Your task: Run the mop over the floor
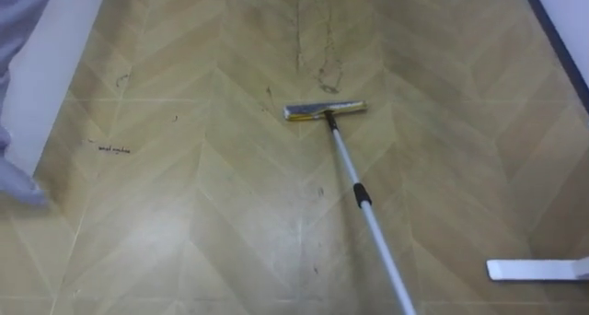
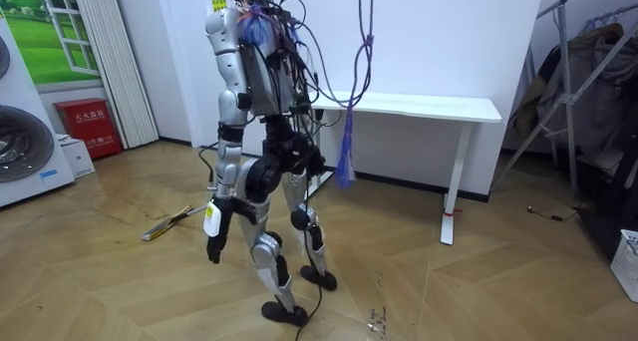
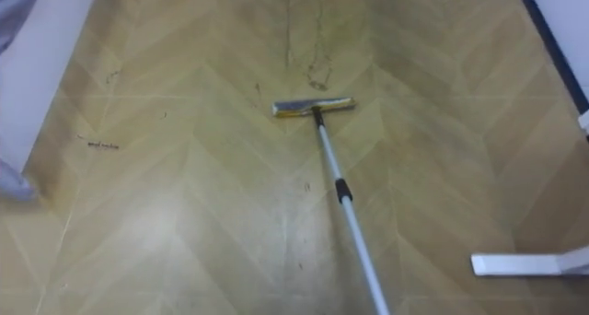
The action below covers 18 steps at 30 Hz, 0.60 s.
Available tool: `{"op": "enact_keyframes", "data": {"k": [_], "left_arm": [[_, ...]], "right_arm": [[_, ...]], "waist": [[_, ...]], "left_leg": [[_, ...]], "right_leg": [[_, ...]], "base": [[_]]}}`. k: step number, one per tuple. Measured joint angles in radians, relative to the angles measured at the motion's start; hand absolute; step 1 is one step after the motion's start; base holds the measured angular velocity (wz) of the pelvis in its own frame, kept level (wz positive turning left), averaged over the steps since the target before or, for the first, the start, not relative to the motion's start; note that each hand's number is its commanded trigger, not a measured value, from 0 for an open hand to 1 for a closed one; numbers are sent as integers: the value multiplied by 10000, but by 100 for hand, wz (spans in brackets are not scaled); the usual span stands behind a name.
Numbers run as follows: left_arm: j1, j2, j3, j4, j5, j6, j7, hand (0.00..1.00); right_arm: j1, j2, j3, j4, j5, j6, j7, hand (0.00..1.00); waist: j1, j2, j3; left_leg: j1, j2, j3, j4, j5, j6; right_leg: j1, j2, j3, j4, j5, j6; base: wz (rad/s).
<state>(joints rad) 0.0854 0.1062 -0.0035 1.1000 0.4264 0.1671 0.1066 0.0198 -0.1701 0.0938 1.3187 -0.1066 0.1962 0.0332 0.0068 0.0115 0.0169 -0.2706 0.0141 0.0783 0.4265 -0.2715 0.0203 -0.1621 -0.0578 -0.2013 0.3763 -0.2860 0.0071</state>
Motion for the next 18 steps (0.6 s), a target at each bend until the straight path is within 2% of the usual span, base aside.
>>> {"op": "enact_keyframes", "data": {"k": [7, 10, 13, 15, 16, 17, 18], "left_arm": [[-404, -138, 20, 338, -240, 42, 649, 0], [-493, -126, -3, 397, -349, 67, 837, 0], [-524, -114, 7, 513, -853, 225, 877, 0], [-520, -99, -23, 645, -1337, 244, 877, 0], [-518, -54, -130, 752, -1649, 245, 878, 0], [-487, -3, -438, 795, -2001, 258, 909, 0], [-378, 72, -773, 818, -2450, 273, 986, 0]], "right_arm": [[-30, 9, 165, 78, 1076, -6, -412, 100], [-23, -17, 401, 232, 1578, -1, -557, 100], [-36, -16, 407, 232, 1749, 0, -658, 100], [-128, -19, 381, 359, 1753, 1, -707, 100], [-425, -37, 396, 522, 1761, 20, -757, 100], [-675, -149, 396, 669, 1807, 13, -755, 100], [-1023, -295, 388, 837, 1800, 42, -756, 100]], "waist": [[-4, 43, 27], [-4, 48, 38], [159, 193, 55], [325, 256, 71], [418, 256, 64], [594, 323, 38], [798, 358, 24]], "left_leg": [[-1775, -157, -113, 985, 35, 62], [-2707, -314, -271, 1914, 11, 77], [-3616, -258, -339, 3275, -299, 29], [-4021, -242, -406, 4032, -500, -76], [-4360, -239, -421, 4469, -510, -101], [-4830, -109, -414, 5207, -463, -177], [-5447, 30, -427, 6261, -136, -442]], "right_leg": [[-2012, -389, -50, 1793, -426, -72], [-2852, -607, 18, 2669, -903, -114], [-3646, -613, 114, 3855, -1494, -261], [-4071, -611, 195, 4707, -1928, -439], [-4416, -622, 267, 5232, -2105, -555], [-4777, -602, 375, 5726, -2303, -718], [-5083, -575, 414, 6267, -2532, -804]], "base": [[6], [19], [10], [11], [4], [-6], [-20]]}}
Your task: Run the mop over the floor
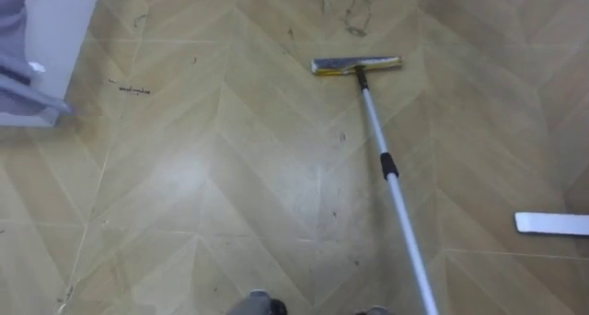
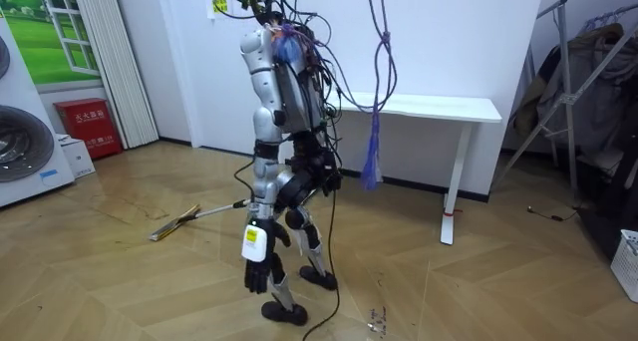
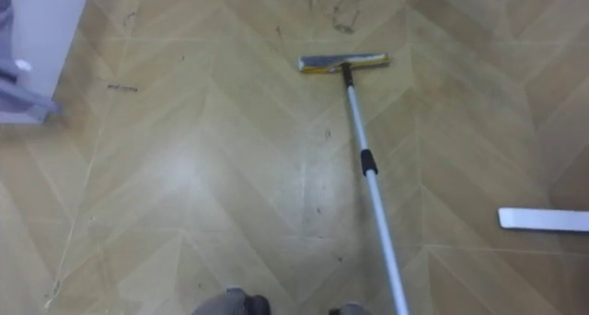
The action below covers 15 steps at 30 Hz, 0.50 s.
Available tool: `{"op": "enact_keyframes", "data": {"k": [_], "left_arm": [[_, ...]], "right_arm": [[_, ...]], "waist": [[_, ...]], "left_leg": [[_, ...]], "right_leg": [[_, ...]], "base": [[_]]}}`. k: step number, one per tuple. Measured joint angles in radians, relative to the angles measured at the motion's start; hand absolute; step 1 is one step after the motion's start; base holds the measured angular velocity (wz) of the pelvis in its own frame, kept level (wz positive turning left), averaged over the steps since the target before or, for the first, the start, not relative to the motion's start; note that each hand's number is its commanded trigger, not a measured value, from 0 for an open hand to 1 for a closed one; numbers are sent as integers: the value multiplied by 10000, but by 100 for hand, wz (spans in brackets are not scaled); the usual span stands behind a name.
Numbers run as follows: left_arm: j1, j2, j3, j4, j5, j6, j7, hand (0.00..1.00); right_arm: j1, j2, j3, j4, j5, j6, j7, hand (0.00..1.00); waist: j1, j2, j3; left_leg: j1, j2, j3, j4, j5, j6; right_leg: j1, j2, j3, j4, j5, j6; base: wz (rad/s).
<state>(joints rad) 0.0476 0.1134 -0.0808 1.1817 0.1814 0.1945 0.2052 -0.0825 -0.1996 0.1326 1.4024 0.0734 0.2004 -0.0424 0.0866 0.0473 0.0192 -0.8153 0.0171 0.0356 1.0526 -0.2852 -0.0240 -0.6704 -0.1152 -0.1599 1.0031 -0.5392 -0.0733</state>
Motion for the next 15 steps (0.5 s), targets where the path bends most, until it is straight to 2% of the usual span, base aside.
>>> {"op": "enact_keyframes", "data": {"k": [1, 2, 3, 4, 5, 6, 7, 8, 9, 10, 11, 12, 13, 14, 15], "left_arm": [[95, 39, -106, 11, -267, 0, 24, 0], [211, 75, -259, 78, -745, -1, 34, 0], [352, 87, -374, 90, -970, 7, 36, 0], [516, 102, -527, 71, -1183, 1, 31, 0], [528, 140, -597, 137, -1319, -58, 20, 0], [512, 176, -613, 166, -1319, -104, 12, 0], [502, 285, -612, 146, -1310, -233, -17, 0], [520, 365, -619, 99, -1318, -379, -60, 0], [506, 381, -613, 90, -1306, -417, -130, 0], [459, 389, -609, 63, -1266, -431, -295, 0], [406, 428, -586, 42, -1202, -427, -476, 0], [348, 451, -579, 41, -1192, -418, -552, 0], [138, 495, -579, 15, -1106, -396, -685, 0], [57, 487, -621, -2, -1089, -346, -704, 0], [12, 473, -616, -24, -1075, -327, -711, 0]], "right_arm": [[-199, -84, 2, 54, -20, 33, 5, 100], [-614, -287, 6, 80, -5, 120, 33, 100], [-824, -397, 15, 75, -9, 122, 49, 100], [-1302, -583, 99, 63, -23, 114, 174, 100], [-1823, -733, 123, 75, 8, 89, 388, 100], [-2050, -783, 157, 81, 48, 54, 506, 100], [-2349, -800, 277, 75, 171, -32, 680, 100], [-2474, -796, 457, 81, 560, -31, 800, 100], [-2503, -803, 529, 89, 772, -25, 871, 100], [-2456, -853, 763, 97, 1263, -26, 890, 100], [-2197, -894, 966, 123, 1832, -17, 908, 100], [-2037, -910, 1030, 119, 2030, -32, 909, 100], [-1658, -947, 1001, 163, 2238, -38, 908, 100], [-1367, -1029, 987, 345, 2495, -39, 972, 100], [-1244, -1076, 995, 447, 2524, -38, 1004, 100]], "waist": [[121, -35, 20], [407, -143, 68], [548, -164, 47], [792, -279, 17], [984, -382, 44], [1043, -422, 71], [1123, -575, 143], [1105, -709, 146], [1080, -752, 145], [1058, -760, 136], [1042, -708, 113], [1004, -695, 112], [827, -598, 63], [707, -540, 44], [668, -498, 42]], "left_leg": [[-362, 76, 12, 683, 354, -36], [-1074, 200, 11, 2093, 1404, -42], [-1479, 256, 20, 2786, 2103, -56], [-2113, 208, 59, 3819, 3612, -166], [-2706, 180, 51, 4732, 3935, -161], [-2945, 172, 74, 5053, 3758, -46], [-3166, 171, 152, 5088, 3147, 19], [-2993, 163, 174, 4160, 2498, 57], [-2729, 96, 179, 3298, 2271, 33], [-1958, 63, 148, 1110, 1953, -3], [-1128, 73, 145, -957, 1848, -20], [-879, 36, 156, -1447, 1325, 63], [-786, -142, 254, -1673, 850, 562], [-741, -126, 564, -1757, 628, 908], [-667, -144, 670, -1796, 539, 1046]], "right_leg": [[-138, 11, 62, 302, -58, -51], [-337, 93, 261, 758, -156, -150], [-388, 142, 358, 941, -174, -185], [-554, 114, 561, 1229, -134, -273], [-694, 97, 679, 1362, -136, -273], [-709, 84, 688, 1369, -138, -270], [-694, 22, 704, 1307, -141, -262], [-639, 5, 761, 1151, -204, -130], [-572, -3, 775, 1047, -235, -63], [-361, 28, 774, 815, -259, 149], [-175, 86, 774, 676, -323, 349], [-111, 82, 774, 651, -373, 448], [-13, 30, 789, 513, -464, 628], [186, -89, 782, 246, -431, 800], [279, -153, 778, 116, -404, 870]], "base": [[-47], [-56], [-79], [-69], [-55], [-19], [10], [22], [40], [51], [54], [69], [75], [71], [48]]}}
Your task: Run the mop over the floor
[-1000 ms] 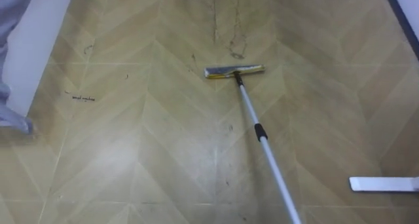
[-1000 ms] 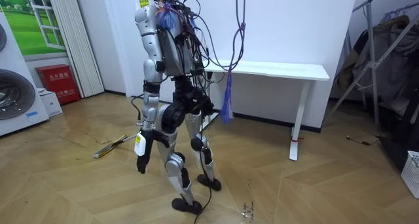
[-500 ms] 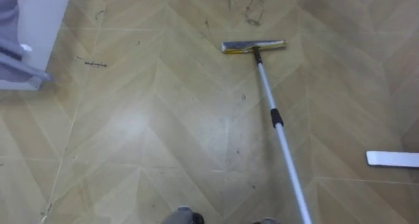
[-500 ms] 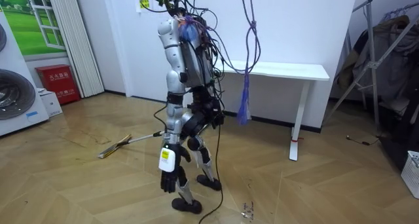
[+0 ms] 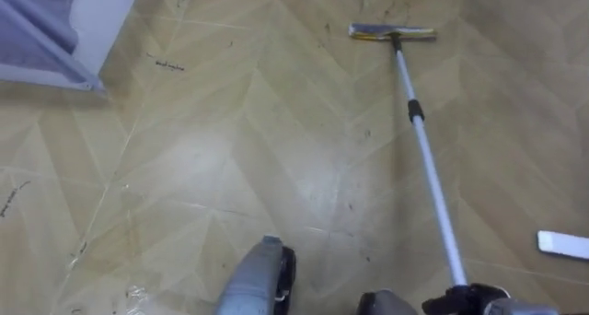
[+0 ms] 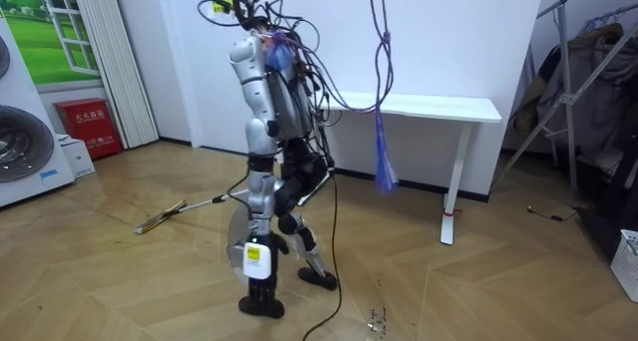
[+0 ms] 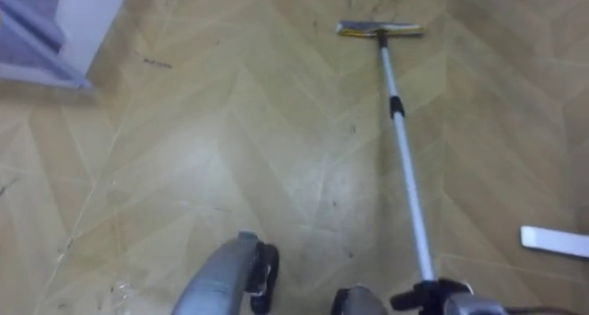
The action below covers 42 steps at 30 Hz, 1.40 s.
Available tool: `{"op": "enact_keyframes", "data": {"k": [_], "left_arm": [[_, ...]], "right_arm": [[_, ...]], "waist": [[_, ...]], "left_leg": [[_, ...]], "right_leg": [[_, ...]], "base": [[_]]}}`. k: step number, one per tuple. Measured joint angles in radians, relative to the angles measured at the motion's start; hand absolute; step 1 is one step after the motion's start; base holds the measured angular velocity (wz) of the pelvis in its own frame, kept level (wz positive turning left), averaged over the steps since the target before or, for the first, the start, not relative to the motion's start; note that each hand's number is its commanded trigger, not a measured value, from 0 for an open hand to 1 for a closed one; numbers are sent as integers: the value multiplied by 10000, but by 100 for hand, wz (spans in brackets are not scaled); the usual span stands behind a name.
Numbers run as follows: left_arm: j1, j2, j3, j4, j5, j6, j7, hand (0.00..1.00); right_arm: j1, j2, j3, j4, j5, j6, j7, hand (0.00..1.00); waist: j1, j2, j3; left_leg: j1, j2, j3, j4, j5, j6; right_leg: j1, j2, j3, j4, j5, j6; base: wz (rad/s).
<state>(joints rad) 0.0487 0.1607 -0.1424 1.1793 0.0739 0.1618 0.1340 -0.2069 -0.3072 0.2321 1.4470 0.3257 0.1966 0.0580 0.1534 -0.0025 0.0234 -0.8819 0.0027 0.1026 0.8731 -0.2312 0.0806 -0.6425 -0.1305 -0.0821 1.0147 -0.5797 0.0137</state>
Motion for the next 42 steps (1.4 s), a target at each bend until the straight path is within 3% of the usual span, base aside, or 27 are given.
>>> {"op": "enact_keyframes", "data": {"k": [1, 3, 5, 9, 12, 14, 15, 17, 18, 19, 20, 21, 22, 23, 25, 26, 27, 28, 29, 30, 31, 32, 33, 34, 37, 39, 42], "left_arm": [[-103, -3, 31, -85, 56, 43, -19, 0], [-72, -36, 200, -210, 88, 54, 39, 0], [175, -31, 296, -692, 82, -33, 153, 0], [149, -67, 290, -1054, 77, -187, 414, 0], [139, -174, 278, -1088, 70, -148, 473, 0], [248, -212, 218, -1059, 54, 127, 522, 0], [269, -222, 217, -984, 53, 312, 549, 0], [258, -167, 229, -1000, 25, 476, 592, 0], [223, -73, 218, -993, -70, 527, 666, 0], [234, -53, 214, -989, -108, 536, 753, 0], [236, -19, 173, -988, -288, 539, 917, 0], [236, 15, 134, -991, -349, 538, 958, 0], [235, 72, -35, -999, -411, 500, 969, 0], [197, 106, -200, -1029, -387, 496, 933, 0], [291, 120, -179, -1268, -352, 478, 775, 0], [428, 127, -174, -1361, -348, 483, 637, 0], [567, 135, -170, -1467, -341, 485, 565, 0], [717, 133, -170, -1568, -282, 472, 415, 0], [876, 130, -148, -1551, -116, 500, 215, 0], [848, 133, -122, -1497, -12, 523, 131, 0], [763, 83, -60, -1430, 86, 530, 70, 0], [619, 34, -8, -1353, 91, 505, 68, 0], [541, 20, 80, -1291, 88, 498, 88, 0], [542, 12, 76, -1317, 87, 488, 111, 0], [516, -107, 222, -1453, 83, 313, 243, 0], [470, -152, 207, -1679, 85, 226, 443, 0], [484, -239, 186, -1927, 79, 195, 565, 0]], "right_arm": [[398, -135, 48, 202, -20, 3, 3, 100], [1067, -345, 170, 334, -17, 5, -71, 100], [2063, -351, 203, 318, -30, 24, -174, 100], [2519, 85, 205, 310, 81, 24, -266, 100], [2557, 432, 107, 303, 13, 85, -376, 100], [2384, 475, -163, 275, -198, 409, -438, 100], [2280, 443, -194, 236, -292, 593, -536, 100], [1742, 321, -324, 265, -475, 726, -576, 100], [1094, 193, -390, 398, -596, 875, -631, 100], [806, 122, -383, 463, -665, 892, -658, 100], [281, -40, -376, 453, -771, 857, -697, 100], [9, -93, -366, 425, -780, 844, -694, 100], [-595, -228, -342, 314, -772, 831, -680, 100], [-1026, -382, -290, 262, -681, 718, -609, 100], [-1524, -494, -212, 198, -553, 318, -440, 100], [-1566, -486, -164, 145, -318, 192, -308, 100], [-1549, -469, -138, 145, -198, 190, -229, 100], [-1379, -444, 0, 143, -37, 198, -147, 100], [-1002, -452, 279, 142, 213, 205, -108, 100], [-739, -453, 311, 145, 284, 193, -114, 100], [-90, -547, 289, 175, 352, 195, -121, 100], [472, -576, 289, 329, 303, 190, -172, 100], [1056, -576, 297, 413, 302, 190, -221, 100], [1364, -590, 297, 425, 307, 191, -242, 100], [2475, -489, 287, 430, 320, 202, -345, 100], [2708, -192, 256, 419, 311, 200, -557, 100], [2695, 121, 191, 331, 309, 208, -773, 100]], "waist": [[-127, 71, -49], [-157, 189, -49], [-375, 667, -280], [-941, 856, -223], [-987, 847, -165], [-948, 745, -91], [-929, 699, -77], [-803, 664, -60], [-642, 529, 1], [-539, 429, 18], [-310, 167, 17], [-211, 48, 17], [-49, -211, 103], [51, -274, 102], [399, -345, 146], [497, -383, 163], [493, -414, 162], [495, -320, 139], [455, -189, 110], [365, -186, 82], [192, -113, 38], [10, -48, 21], [-187, -1, -27], [-277, 68, -75], [-697, 480, -276], [-817, 673, -216], [-940, 759, -133]], "left_leg": [[229, -205, 198, -40, -312, 254], [581, -631, 274, 91, -802, 547], [868, -714, 258, 489, -1496, 770], [1108, -857, 259, 400, -1894, 981], [1592, -858, 254, 158, -2274, 904], [2219, -857, 159, 120, -2724, 736], [2479, -844, 18, 270, -3012, 611], [2427, -663, 77, 1184, -3080, 250], [1827, -348, 241, 2715, -2433, -470], [1520, -204, 292, 3477, -1940, -639], [793, -82, 327, 4904, -490, -793], [426, -88, 320, 5435, 411, -874], [-385, -105, 291, 6368, 2031, -1002], [-1233, 23, 215, 6956, 1936, -890], [-2179, 191, 199, 6570, 1218, -789], [-2227, 178, 189, 5173, 806, -790], [-2094, 179, 182, 4170, 698, -798], [-1592, 191, 113, 1890, 682, -804], [-1101, 210, 26, 283, 556, -400], [-945, 121, 123, 285, 406, -94], [-710, -195, 154, 246, 103, 305], [-409, -515, 191, 247, -218, 523], [-70, -817, 281, 266, -499, 740], [88, -912, 319, 323, -690, 834], [848, -1230, 289, 283, -1407, 1070], [1310, -1395, 26, 52, -1580, 1091], [1778, -1418, -146, -391, -1619, 1050]], "right_leg": [[251, -226, 147, -134, 34, 126], [-72, -457, 465, 1128, 759, 223], [-865, -356, 949, 2838, 2591, 276], [-2276, -139, 986, 2826, 2426, 294], [-2734, 344, 923, 401, 2285, 278], [-2572, 539, 469, -1201, 2593, -164], [-2344, 621, 393, -1080, 2621, -270], [-2090, 636, 226, -708, 2181, -459], [-2060, 759, 277, -270, 1899, -678], [-2048, 780, 304, -39, 1723, -742], [-2024, 817, 443, 420, 1339, -827], [-2017, 806, 517, 607, 1169, -866], [-1959, 809, 569, 854, 898, -977], [-1954, 895, 547, 1015, 655, -1056], [-1757, 1023, 546, 1108, 373, -1065], [-1375, 1021, 533, 1030, 123, -948], [-1138, 1020, 517, 955, -2, -891], [-633, 1019, 474, 735, -263, -812], [-81, 980, 384, 478, -546, -713], [147, 881, 347, 335, -670, -561], [580, 631, 229, -23, -829, -330], [902, 395, 250, -13, -781, -180], [961, 70, 254, 563, -425, 201], [913, 2, 283, 960, -97, 296], [374, -44, 817, 2684, 1790, 421], [-567, 156, 1127, 3044, 1619, 386], [-1480, 420, 1071, 1821, 1535, 344]], "base": [[20], [3], [-9], [0], [-16], [2], [15], [5], [-15], [-27], [-20], [-16], [-4], [-12], [-11], [5], [12], [5], [13], [46], [69], [71], [41], [19], [-1], [-27], [-18]]}}
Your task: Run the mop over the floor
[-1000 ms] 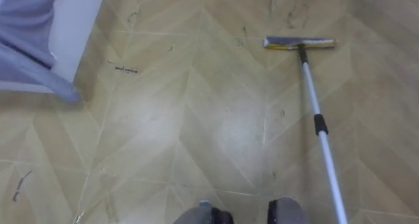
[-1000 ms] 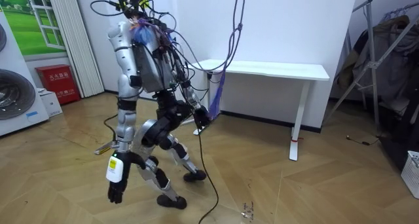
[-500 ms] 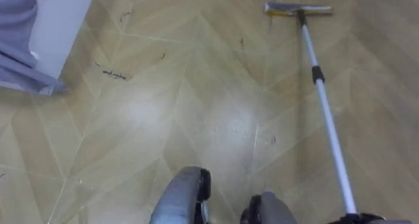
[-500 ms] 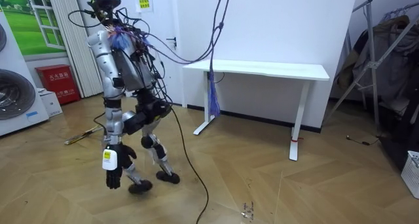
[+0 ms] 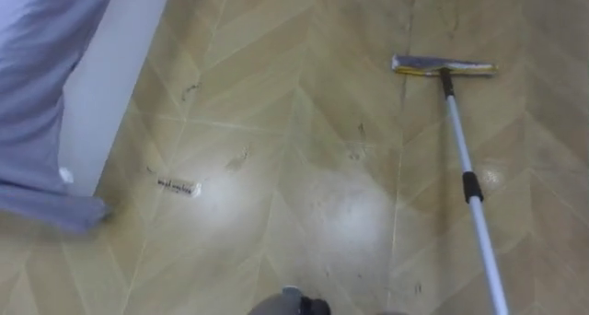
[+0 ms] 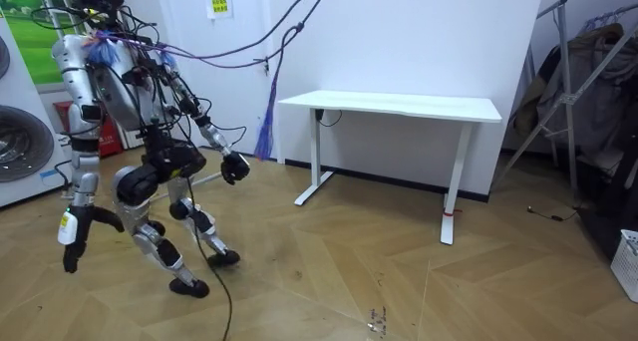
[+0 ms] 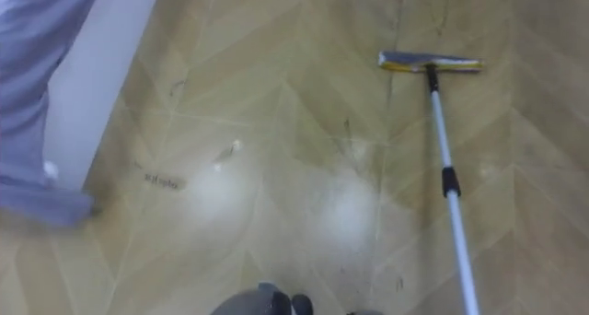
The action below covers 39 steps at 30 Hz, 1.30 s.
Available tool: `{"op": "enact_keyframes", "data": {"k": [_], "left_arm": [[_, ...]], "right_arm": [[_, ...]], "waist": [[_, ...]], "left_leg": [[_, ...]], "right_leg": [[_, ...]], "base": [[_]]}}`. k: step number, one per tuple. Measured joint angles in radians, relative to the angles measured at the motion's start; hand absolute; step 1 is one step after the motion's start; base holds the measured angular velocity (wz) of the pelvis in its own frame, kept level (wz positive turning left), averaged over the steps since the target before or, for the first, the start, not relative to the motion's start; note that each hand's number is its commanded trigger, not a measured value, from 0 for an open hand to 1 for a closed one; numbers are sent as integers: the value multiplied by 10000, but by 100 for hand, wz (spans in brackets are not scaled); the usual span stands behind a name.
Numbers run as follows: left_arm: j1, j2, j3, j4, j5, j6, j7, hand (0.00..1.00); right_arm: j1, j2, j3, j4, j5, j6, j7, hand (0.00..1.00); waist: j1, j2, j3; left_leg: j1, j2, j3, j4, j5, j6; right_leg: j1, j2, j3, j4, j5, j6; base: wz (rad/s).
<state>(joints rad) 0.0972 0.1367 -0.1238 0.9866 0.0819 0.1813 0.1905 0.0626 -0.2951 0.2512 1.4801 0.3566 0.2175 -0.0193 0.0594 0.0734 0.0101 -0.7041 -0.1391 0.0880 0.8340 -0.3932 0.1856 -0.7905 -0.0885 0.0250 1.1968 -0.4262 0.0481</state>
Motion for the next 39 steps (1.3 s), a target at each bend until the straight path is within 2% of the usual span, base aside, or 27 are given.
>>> {"op": "enact_keyframes", "data": {"k": [3, 4, 5, 8, 9, 10, 11, 12, 13, 14, 15, 16, 17, 18, 19, 20, 22, 23, 24, 26, 29, 31, 33, 35, 36, 38, 39], "left_arm": [[73, -52, -17, 51, -2, 91, 88, 0], [154, -62, -17, 122, -5, 211, 168, 0], [287, -55, -15, 154, -14, 327, 203, 0], [464, 94, 4, 173, -118, 645, 247, 0], [529, 186, -1, 51, -128, 703, 263, 0], [511, 225, -10, 15, -129, 730, 276, 0], [484, 287, -130, -43, -168, 750, 359, 0], [510, 362, -309, -145, -375, 741, 399, 0], [524, 380, -337, -183, -401, 738, 398, 0], [536, 394, -342, -286, -385, 731, 381, 0], [560, 401, -342, -322, -385, 721, 360, 0], [609, 394, -342, -343, -337, 703, 307, 0], [688, 389, -342, -361, -311, 703, 196, 0], [752, 395, -337, -352, -301, 706, 113, 0], [852, 411, -320, -351, -115, 725, -82, 0], [870, 394, -355, -342, 7, 711, -216, 0], [636, 332, -335, -227, 116, 634, -326, 0], [460, 266, -242, -152, 227, 535, -358, 0], [445, 150, 0, -211, 347, 440, -372, 0], [390, 61, 76, -314, 397, 240, -359, 0], [401, 56, 49, -600, 415, 140, -264, 0], [398, 51, 41, -697, 511, 140, -220, 0], [440, -10, 25, -698, 545, 187, -169, 0], [528, -92, 20, -618, 528, 475, -57, 0], [540, -98, 20, -597, 507, 566, -44, 0], [568, -1, 20, -551, 293, 778, 17, 0], [551, 52, 4, -548, 255, 776, 104, 0]], "right_arm": [[-141, 268, -126, -34, -72, 224, -197, 100], [-234, 283, -292, -41, -164, 372, -228, 100], [-449, 233, -414, -87, -283, 581, -243, 100], [-1568, -58, -580, 20, -643, 1032, -362, 100], [-2193, -267, -571, 18, -778, 1035, -367, 100], [-2457, -360, -542, 14, -782, 1008, -366, 100], [-3002, -576, -390, 7, -780, 985, -329, 100], [-3549, -743, -305, -53, -776, 947, -290, 100], [-3722, -802, -270, -77, -730, 890, -254, 100], [-3989, -895, -263, -253, -609, 716, -157, 100], [-4087, -917, -247, -355, -496, 627, -104, 100], [-4185, -897, -170, -457, -255, 463, 16, 100], [-4168, -837, -118, -465, -45, 389, 145, 100], [-4099, -797, -108, -467, -26, 387, 218, 100], [-3731, -756, -95, -467, 29, 382, 351, 100], [-3246, -812, -71, -415, 137, 383, 455, 100], [-2449, -898, -11, -299, 142, 378, 497, 100], [-1906, -929, 8, -215, 113, 375, 447, 100], [-1342, -932, 11, -205, 71, 369, 400, 100], [-664, -828, 10, -206, 88, 343, 289, 100], [-134, -443, -10, -220, 120, 322, 75, 100], [73, -174, -17, -226, 116, 322, 36, 100], [182, 6, -41, -258, 14, 328, 75, 100], [347, 79, -112, -425, -186, 437, 30, 100], [346, 85, -113, -427, -187, 473, -4, 100], [-163, 78, -123, -395, -221, 676, -147, 100], [-634, 32, -172, -276, -310, 681, -202, 100]], "waist": [[-16, 16, 20], [-16, -39, 47], [61, -44, 12], [351, -245, 64], [396, -378, 128], [472, -455, 147], [712, -601, 137], [911, -744, 153], [987, -809, 168], [1164, -928, 227], [1265, -970, 229], [1401, -1017, 192], [1406, -1030, 179], [1401, -1026, 173], [1341, -1058, 89], [1213, -1023, 86], [1110, -995, 73], [1066, -946, 65], [1037, -704, -30], [793, -395, -84], [416, -113, -9], [171, -104, -11], [15, -130, 5], [-22, -187, 8], [-2, -188, 8], [27, -184, 22], [50, -222, 49]], "left_leg": [[502, -1, -222, -310, -174, -139], [714, 12, -316, -298, -319, -210], [906, 37, -462, -220, -512, -329], [974, 270, -432, 629, -803, -799], [372, 495, -215, 1908, -398, -1481], [40, 637, -78, 2656, -42, -1824], [-675, 837, 1, 3967, 941, -2110], [-1239, 970, -16, 4773, 1529, -2015], [-1433, 989, -64, 4766, 1446, -1911], [-1783, 1160, -91, 4170, 1211, -1661], [-1909, 1232, -104, 3609, 1122, -1647], [-1999, 1304, -206, 2084, 1135, -1700], [-1887, 1320, -394, 356, 1270, -1781], [-1811, 1380, -371, -189, 1593, -1679], [-1527, 1383, -110, -412, 1830, -1372], [-1244, 1248, 80, -431, 1615, -1017], [-917, 1006, 367, -368, 1265, -648], [-698, 839, 502, -282, 982, -434], [-581, 788, 485, -92, 671, -299], [-315, 723, 459, 18, 258, -157], [132, 721, 420, -122, -103, -143], [392, 725, 420, -305, -279, -204], [743, 740, 388, -452, -471, -310], [1324, 789, 336, -359, -951, -517], [1466, 804, 271, -308, -1071, -599], [1623, 953, 11, 346, -1371, -948], [1279, 1076, 31, 1420, -1148, -1350]], "right_leg": [[-448, 193, -214, -2797, 308, -219], [-484, 213, -342, -3410, 795, -412], [-214, 216, -525, -3512, 1006, -541], [138, 194, -852, -3187, 810, -720], [120, 243, -845, -2813, 481, -781], [107, 258, -832, -2630, 336, -806], [110, 373, -775, -2352, 98, -878], [183, 452, -761, -2187, -38, -999], [228, 472, -762, -2140, -97, -1074], [377, 544, -762, -2129, -225, -1120], [469, 559, -761, -2153, -294, -1102], [724, 567, -761, -2318, -421, -1026], [1127, 562, -790, -2577, -563, -909], [1334, 535, -805, -2707, -659, -849], [1733, 373, -824, -2922, -861, -640], [2096, 203, -791, -3152, -977, -397], [2297, -59, -514, -2842, -1043, -300], [2131, -190, -373, -2150, -758, -91], [1904, -207, -214, -1447, -245, 12], [1451, -203, -162, -381, 354, 91], [249, 119, -26, -213, 307, 67], [-334, 250, -81, -1270, 340, 12], [-575, 328, -200, -2826, 597, -274], [-399, 399, -517, -3953, 1323, -610], [-254, 386, -600, -3899, 1354, -628], [143, 363, -971, -3560, 1117, -823], [185, 386, -1016, -3161, 771, -906]], "base": [[2], [15], [14], [4], [14], [14], [0], [0], [0], [6], [3], [0], [0], [8], [27], [42], [28], [0], [-4], [-8], [-18], [-10], [-5], [0], [4], [13], [15]]}}
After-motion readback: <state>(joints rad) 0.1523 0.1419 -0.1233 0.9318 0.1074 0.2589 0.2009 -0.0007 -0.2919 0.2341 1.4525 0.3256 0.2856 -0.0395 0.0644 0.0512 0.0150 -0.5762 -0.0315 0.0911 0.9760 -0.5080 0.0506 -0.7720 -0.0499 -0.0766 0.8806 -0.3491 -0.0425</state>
